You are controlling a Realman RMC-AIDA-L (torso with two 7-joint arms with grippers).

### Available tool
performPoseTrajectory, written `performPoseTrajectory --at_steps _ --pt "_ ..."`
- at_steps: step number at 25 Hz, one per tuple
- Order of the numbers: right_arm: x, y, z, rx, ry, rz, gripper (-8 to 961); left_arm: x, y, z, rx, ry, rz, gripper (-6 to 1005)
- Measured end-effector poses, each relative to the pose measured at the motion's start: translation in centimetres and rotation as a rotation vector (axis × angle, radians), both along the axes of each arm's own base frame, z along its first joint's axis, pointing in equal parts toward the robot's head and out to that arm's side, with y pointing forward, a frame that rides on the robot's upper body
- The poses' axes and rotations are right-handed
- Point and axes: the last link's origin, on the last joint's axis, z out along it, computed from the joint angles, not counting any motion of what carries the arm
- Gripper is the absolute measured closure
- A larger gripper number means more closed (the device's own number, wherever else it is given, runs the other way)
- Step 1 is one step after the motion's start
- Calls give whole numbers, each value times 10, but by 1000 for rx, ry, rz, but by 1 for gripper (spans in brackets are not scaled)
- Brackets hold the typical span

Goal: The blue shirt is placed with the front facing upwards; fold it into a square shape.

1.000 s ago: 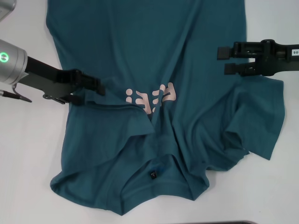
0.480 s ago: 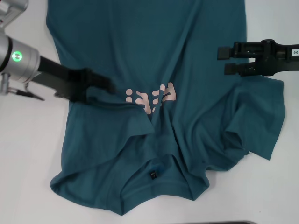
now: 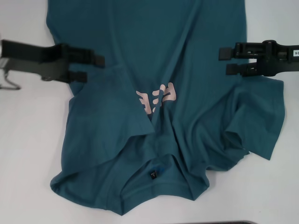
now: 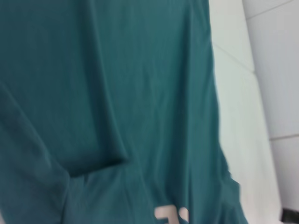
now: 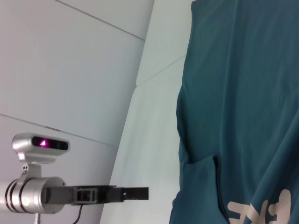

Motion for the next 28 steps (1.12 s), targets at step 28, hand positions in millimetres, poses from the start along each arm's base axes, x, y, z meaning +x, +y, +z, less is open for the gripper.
performPoseTrajectory --at_steps 28 --pt "64 -44 59 -59 -238 -80 10 -33 -97 8 185 -330 -401 162"
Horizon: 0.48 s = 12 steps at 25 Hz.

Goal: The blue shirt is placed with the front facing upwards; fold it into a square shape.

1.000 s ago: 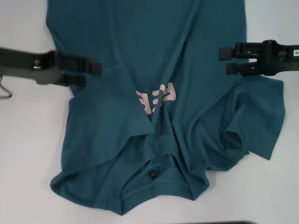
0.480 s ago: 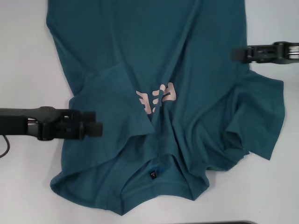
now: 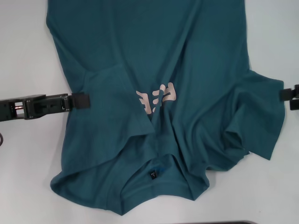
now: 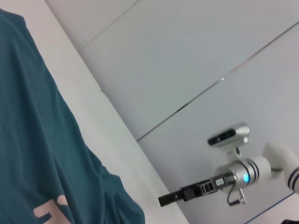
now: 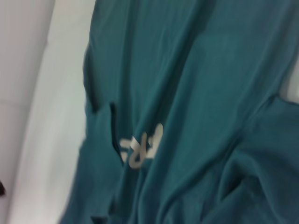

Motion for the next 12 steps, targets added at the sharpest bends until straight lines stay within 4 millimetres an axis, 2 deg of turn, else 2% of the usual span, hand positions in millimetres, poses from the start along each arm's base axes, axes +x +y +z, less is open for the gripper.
performPoseTrajectory --at_steps 5,9,12 --pt "15 -18 10 83 74 -88 11 2 1 0 10 -17 -3 161" --pt "27 -29 6 103 66 -160 12 3 2 1 24 -26 -2 160" --pt "29 -31 3 96 65 -176 13 4 3 1 25 -27 -3 160"
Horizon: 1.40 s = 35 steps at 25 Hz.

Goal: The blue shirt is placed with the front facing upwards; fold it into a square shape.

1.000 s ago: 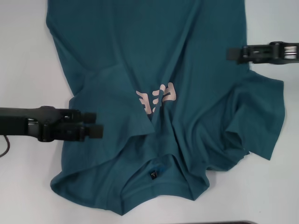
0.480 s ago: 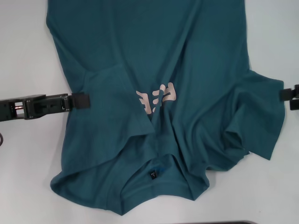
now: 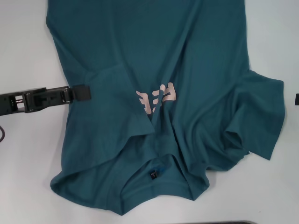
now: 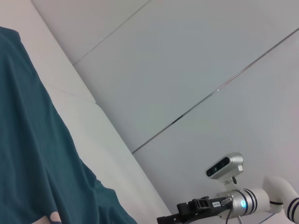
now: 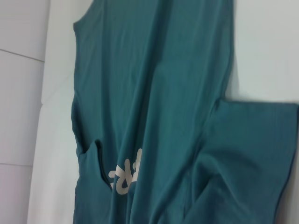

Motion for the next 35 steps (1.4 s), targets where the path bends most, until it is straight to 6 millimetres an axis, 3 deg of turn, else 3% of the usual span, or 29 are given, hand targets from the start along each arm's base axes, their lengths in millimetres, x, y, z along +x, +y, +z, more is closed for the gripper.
performPoseTrajectory --at_steps 35 --pt "2 5 2 -5 -26 -36 21 -1 1 1 1 1 15 160"
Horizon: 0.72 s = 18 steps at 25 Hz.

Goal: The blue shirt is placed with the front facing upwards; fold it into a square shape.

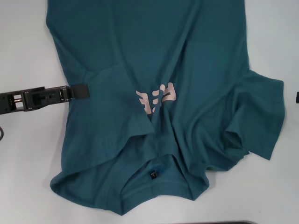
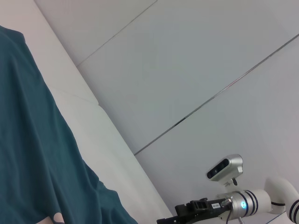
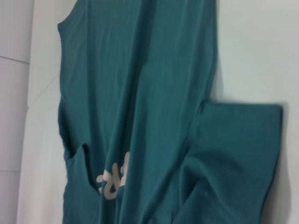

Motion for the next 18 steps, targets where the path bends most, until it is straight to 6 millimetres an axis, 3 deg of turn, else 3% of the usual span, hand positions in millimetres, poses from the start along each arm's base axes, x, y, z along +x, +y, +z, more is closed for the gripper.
performPoseTrajectory --at_steps 18 --pt "0 11 -21 -20 -40 -7 25 1 1 0 1 -1 0 160"
